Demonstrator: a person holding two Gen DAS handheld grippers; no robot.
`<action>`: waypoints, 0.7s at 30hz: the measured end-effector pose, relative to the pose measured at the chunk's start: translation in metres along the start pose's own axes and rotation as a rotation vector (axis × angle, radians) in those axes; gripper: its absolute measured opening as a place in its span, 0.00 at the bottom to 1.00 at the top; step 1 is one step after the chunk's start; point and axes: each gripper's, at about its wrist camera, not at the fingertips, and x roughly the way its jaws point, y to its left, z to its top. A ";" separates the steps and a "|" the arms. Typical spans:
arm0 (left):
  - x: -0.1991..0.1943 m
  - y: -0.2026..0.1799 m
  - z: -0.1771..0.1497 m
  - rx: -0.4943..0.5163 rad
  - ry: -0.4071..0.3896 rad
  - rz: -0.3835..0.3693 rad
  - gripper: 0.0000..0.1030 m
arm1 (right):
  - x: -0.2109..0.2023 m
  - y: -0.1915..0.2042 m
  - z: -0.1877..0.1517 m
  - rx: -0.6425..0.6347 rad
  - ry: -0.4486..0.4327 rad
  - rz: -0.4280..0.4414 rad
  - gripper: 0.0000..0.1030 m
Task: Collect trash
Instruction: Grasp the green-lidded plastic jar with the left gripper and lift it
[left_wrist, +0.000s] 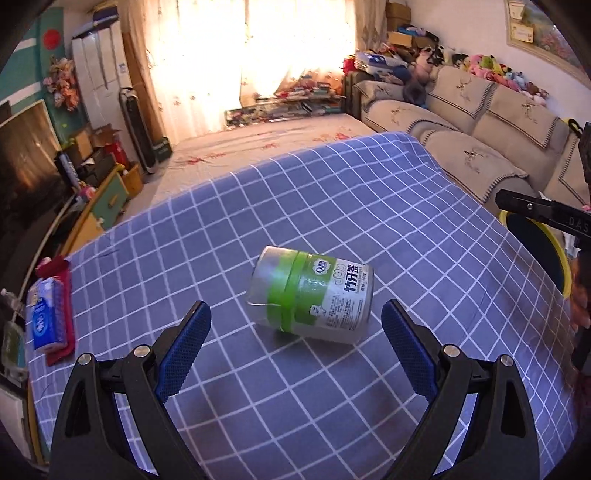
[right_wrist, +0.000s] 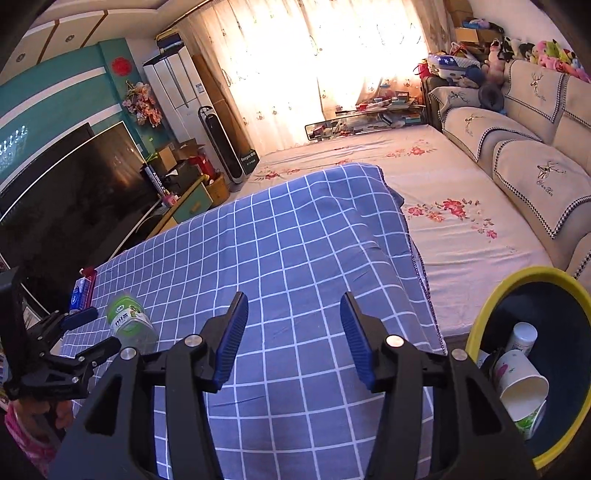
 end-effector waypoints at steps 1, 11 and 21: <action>0.003 0.001 0.000 0.008 0.006 -0.015 0.90 | 0.000 0.000 0.000 0.001 0.001 0.001 0.48; 0.034 -0.007 0.008 0.080 0.055 -0.113 0.90 | 0.003 0.001 -0.002 -0.007 0.021 0.004 0.50; 0.044 -0.008 0.014 0.074 0.070 -0.118 0.70 | 0.002 0.004 -0.004 -0.015 0.031 0.027 0.53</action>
